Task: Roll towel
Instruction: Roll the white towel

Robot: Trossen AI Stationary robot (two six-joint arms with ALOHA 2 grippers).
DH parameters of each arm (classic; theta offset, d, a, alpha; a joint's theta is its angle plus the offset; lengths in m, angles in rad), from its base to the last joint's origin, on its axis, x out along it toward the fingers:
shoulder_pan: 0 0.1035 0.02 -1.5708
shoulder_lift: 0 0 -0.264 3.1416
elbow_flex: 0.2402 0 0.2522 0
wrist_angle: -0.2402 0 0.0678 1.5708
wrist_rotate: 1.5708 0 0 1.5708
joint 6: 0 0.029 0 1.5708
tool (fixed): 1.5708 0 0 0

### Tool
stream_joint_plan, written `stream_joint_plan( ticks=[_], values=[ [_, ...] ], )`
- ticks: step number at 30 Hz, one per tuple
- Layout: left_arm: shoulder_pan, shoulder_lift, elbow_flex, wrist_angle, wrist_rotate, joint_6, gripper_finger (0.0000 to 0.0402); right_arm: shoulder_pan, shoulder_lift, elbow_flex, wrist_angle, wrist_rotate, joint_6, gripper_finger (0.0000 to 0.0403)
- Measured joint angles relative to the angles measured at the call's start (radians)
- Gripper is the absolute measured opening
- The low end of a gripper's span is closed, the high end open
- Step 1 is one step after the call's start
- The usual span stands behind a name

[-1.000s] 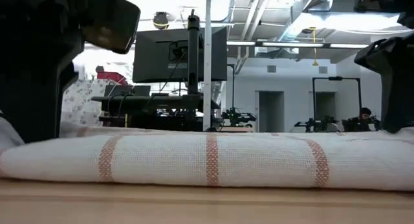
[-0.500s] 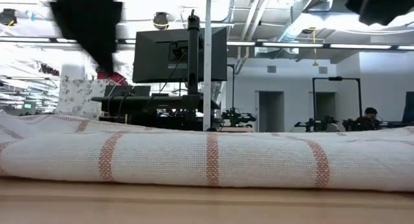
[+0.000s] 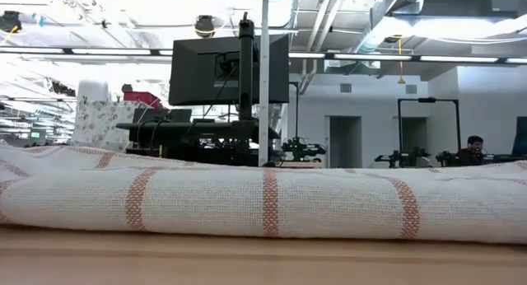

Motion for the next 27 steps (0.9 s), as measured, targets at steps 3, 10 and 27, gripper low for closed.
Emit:
stream_joint_plan(
  ticks=[3,10,27],
  values=[
    [-0.075,0.000,0.037,-0.123,-0.041,-0.021,0.0235,0.035,0.055,0.101,-0.112,0.042,0.007,0.0238],
    [-0.285,0.000,0.007,-0.156,-0.250,-0.055,0.0233,0.108,0.311,0.383,-0.347,0.173,0.138,0.0238],
    [-0.304,0.000,-0.353,0.334,-0.393,0.224,0.0232,0.187,0.697,0.560,-0.471,0.221,0.589,0.0238]
  ],
)
